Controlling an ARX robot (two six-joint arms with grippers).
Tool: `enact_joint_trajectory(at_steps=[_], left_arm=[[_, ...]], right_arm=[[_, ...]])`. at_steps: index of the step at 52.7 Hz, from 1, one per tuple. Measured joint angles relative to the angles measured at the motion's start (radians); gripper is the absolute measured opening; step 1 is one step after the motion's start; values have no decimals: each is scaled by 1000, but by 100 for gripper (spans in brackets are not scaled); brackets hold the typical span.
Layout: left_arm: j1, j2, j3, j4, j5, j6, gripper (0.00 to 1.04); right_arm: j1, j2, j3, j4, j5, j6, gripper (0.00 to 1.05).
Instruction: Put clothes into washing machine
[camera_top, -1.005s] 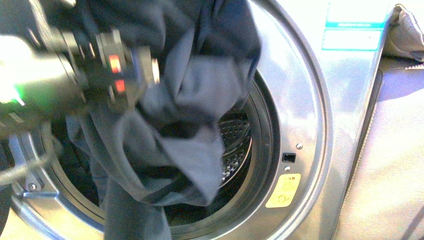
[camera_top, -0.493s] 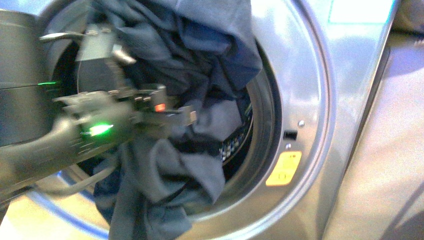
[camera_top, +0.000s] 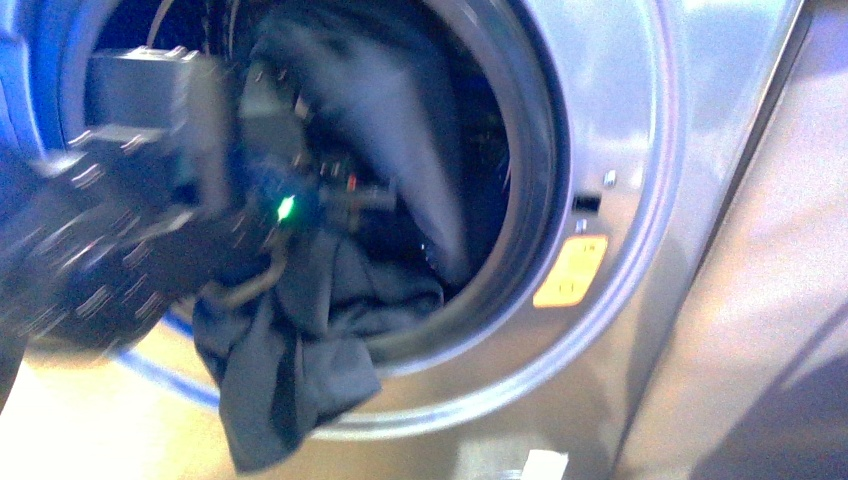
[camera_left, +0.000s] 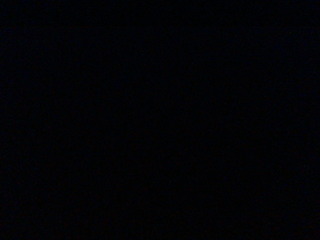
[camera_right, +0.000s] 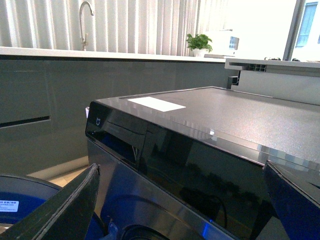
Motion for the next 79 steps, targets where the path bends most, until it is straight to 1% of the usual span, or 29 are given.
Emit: enact_joint_trajectory(at_steps=[5,7,8,11,12,20,23,29,30,31,34,37,39,41,44,47,61,67,68,70,72,75,79], left_arm=[[2,32,65,-39,-16,2,21],[3,47,99,-61,-24,2,21],[4,52,114,-69,-27,4,21],[8,71,163,-95,-35,5,21],[10,76,176,-103,-39,6,21],[31,122,288,-170,-89,6,21],[39,140,317,-188,-107,3,21],[50,164,356,-206,-128,3,21],[51,167,359,-206,-129,4,21],[52,169,360,-207,-130,4,21],[53,175,367,-209,-132,6,21],[53,181,373,-209,-132,8,21],[53,185,377,-211,-134,11,21],[53,191,383,-214,-137,14,21],[53,200,396,-219,-139,18,21],[53,214,417,-231,-151,23,21],[53,256,505,-284,-180,56,21],[50,272,581,-344,-200,84,21],[50,275,592,-351,-202,85,21],[50,281,608,-364,-205,89,21],[48,288,627,-378,-209,92,21],[48,306,665,-398,-210,100,21],[48,329,708,-423,-215,101,21]], right_arm=[[2,0,0,4,10,1,97],[15,-5,-19,66,105,3,97],[19,-11,-37,111,180,6,97],[20,-48,-88,144,283,18,97],[19,-63,-108,147,296,22,97],[-32,-239,-313,153,355,87,97],[-68,-319,-407,146,378,132,97],[-159,-455,-558,105,416,192,97],[-186,-483,-590,105,421,197,97],[-197,-493,-600,101,420,204,97],[-282,-566,-673,82,402,253,97],[-317,-600,-702,64,405,263,97],[-349,-634,-715,-23,398,232,91],[-368,-663,-740,-78,385,198,86],[-393,-705,-799,-102,367,161,79],[-428,-766,-903,-80,330,116,66],[-513,-884,-1142,10,246,76,29],[-560,-955,-1252,54,197,71,3],[-580,-964,-1264,57,169,68,1],[-612,-977,-1283,63,119,68,2],[-640,-988,-1301,68,98,68,2],[-669,-1010,-1333,78,92,68,2],[-678,-1029,-1362,86,92,68,2]])
